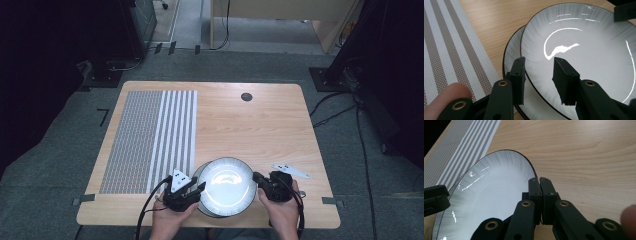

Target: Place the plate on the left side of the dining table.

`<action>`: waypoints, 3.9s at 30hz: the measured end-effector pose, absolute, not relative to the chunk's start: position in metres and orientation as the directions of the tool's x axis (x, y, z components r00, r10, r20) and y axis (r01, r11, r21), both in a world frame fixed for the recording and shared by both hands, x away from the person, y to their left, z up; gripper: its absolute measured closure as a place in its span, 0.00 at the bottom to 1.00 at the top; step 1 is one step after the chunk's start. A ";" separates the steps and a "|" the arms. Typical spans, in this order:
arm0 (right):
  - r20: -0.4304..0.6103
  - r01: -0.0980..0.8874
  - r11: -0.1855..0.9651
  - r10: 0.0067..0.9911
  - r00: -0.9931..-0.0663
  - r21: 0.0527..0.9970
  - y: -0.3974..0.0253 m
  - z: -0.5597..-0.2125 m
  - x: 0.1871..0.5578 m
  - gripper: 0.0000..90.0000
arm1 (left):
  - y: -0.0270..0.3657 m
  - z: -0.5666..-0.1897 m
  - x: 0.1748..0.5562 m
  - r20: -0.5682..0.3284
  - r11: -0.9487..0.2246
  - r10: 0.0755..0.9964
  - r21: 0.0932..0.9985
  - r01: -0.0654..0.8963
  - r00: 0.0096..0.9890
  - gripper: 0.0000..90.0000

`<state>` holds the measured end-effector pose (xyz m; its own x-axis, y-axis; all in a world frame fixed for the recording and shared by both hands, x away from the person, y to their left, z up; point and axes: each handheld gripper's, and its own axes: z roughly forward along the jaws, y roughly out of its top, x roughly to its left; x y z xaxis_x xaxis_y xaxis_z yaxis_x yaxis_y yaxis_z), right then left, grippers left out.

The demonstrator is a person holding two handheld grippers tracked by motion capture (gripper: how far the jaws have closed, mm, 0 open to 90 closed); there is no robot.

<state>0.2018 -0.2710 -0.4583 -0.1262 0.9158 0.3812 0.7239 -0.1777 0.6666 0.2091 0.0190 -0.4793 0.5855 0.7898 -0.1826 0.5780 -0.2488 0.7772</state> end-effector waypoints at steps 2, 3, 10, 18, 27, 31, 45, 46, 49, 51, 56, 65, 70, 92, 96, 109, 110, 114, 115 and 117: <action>0.375 0.717 -0.177 0.919 -0.125 0.674 -0.272 -0.458 0.200 1.00 | 0.017 -0.481 0.211 -0.186 -0.252 0.791 0.769 0.587 0.583 0.69; 0.376 0.719 -0.180 0.918 -0.122 0.672 -0.272 -0.457 0.199 1.00 | 0.016 -0.482 0.212 -0.188 -0.253 0.791 0.765 0.592 0.581 0.69; 0.376 0.715 -0.182 0.919 -0.121 0.675 -0.272 -0.457 0.192 0.99 | 0.012 -0.487 0.218 -0.203 -0.262 0.794 0.736 0.625 0.572 0.67; 0.414 0.718 -0.207 0.902 -0.123 0.664 -0.275 -0.460 0.189 0.98 | 0.008 -0.492 0.222 -0.202 -0.269 0.799 0.722 0.637 0.567 0.75; 0.435 0.735 -0.224 0.894 -0.106 0.640 -0.275 -0.461 0.185 0.78 | 0.007 -0.492 0.225 -0.198 -0.273 0.800 0.721 0.637 0.566 0.76; 0.455 0.759 -0.227 0.885 -0.100 0.609 -0.273 -0.465 0.185 0.79 | 0.007 -0.492 0.225 -0.199 -0.274 0.798 0.722 0.636 0.570 0.76; 0.599 0.779 -0.366 0.801 -0.016 0.509 -0.274 -0.485 0.190 0.92 | 0.010 -0.493 0.224 -0.207 -0.268 0.793 0.727 0.632 0.573 0.75; 0.607 0.775 -0.375 0.795 -0.014 0.509 -0.274 -0.485 0.190 0.92 | 0.011 -0.493 0.224 -0.209 -0.270 0.790 0.726 0.633 0.577 0.74; 0.632 0.765 -0.410 0.775 0.004 0.497 -0.275 -0.485 0.191 0.93 | 0.012 -0.493 0.224 -0.221 -0.263 0.785 0.728 0.634 0.579 0.74; 0.664 0.763 -0.438 0.747 0.016 0.475 -0.277 -0.488 0.192 0.93 | 0.014 -0.492 0.224 -0.243 -0.252 0.778 0.725 0.641 0.580 0.73; 0.702 0.758 -0.470 0.712 0.023 0.452 -0.280 -0.489 0.192 0.92 | 0.019 -0.494 0.226 -0.321 -0.209 0.755 0.709 0.674 0.572 0.70; 0.709 0.745 -0.468 0.706 -0.009 0.476 -0.277 -0.485 0.193 0.92 | 0.022 -0.492 0.226 -0.370 -0.176 0.736 0.705 0.687 0.567 0.70; 0.734 0.744 -0.484 0.679 -0.012 0.461 -0.279 -0.484 0.194 0.92 | 0.025 -0.486 0.226 -0.378 -0.161 0.731 0.714 0.681 0.569 0.70; 0.774 0.739 -0.492 0.630 -0.063 0.461 -0.251 -0.457 0.223 0.92 | 0.063 -0.445 0.251 -0.386 -0.092 0.751 0.743 0.663 0.536 0.78; 0.775 0.755 -0.474 0.628 -0.071 0.454 -0.236 -0.454 0.238 0.92 | 0.079 -0.439 0.258 -0.384 -0.076 0.767 0.741 0.667 0.514 0.79; 0.764 0.775 -0.428 0.636 -0.108 0.466 -0.193 -0.447 0.268 0.93 | 0.120 -0.428 0.271 -0.379 -0.042 0.797 0.742 0.669 0.470 0.81; 0.760 0.779 -0.419 0.641 -0.111 0.467 -0.186 -0.446 0.273 0.93 | 0.127 -0.426 0.274 -0.377 -0.040 0.802 0.740 0.671 0.464 0.81; 0.750 0.783 -0.399 0.649 -0.126 0.477 -0.173 -0.443 0.282 0.93 | 0.140 -0.426 0.280 -0.377 -0.029 0.811 0.738 0.675 0.447 0.82; 0.748 0.785 -0.394 0.651 -0.129 0.478 -0.169 -0.442 0.286 0.93 | 0.142 -0.426 0.282 -0.378 -0.025 0.813 0.737 0.675 0.442 0.81; 0.742 0.783 -0.386 0.656 -0.140 0.488 -0.163 -0.441 0.290 0.93 | 0.148 -0.426 0.284 -0.382 -0.013 0.817 0.737 0.676 0.432 0.81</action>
<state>0.2902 -0.1631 -0.4410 -0.1400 0.6556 0.7420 0.7828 -0.3856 0.4884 0.2843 0.1481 -0.4259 0.4321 0.8169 -0.3820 0.6759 -0.0129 0.7369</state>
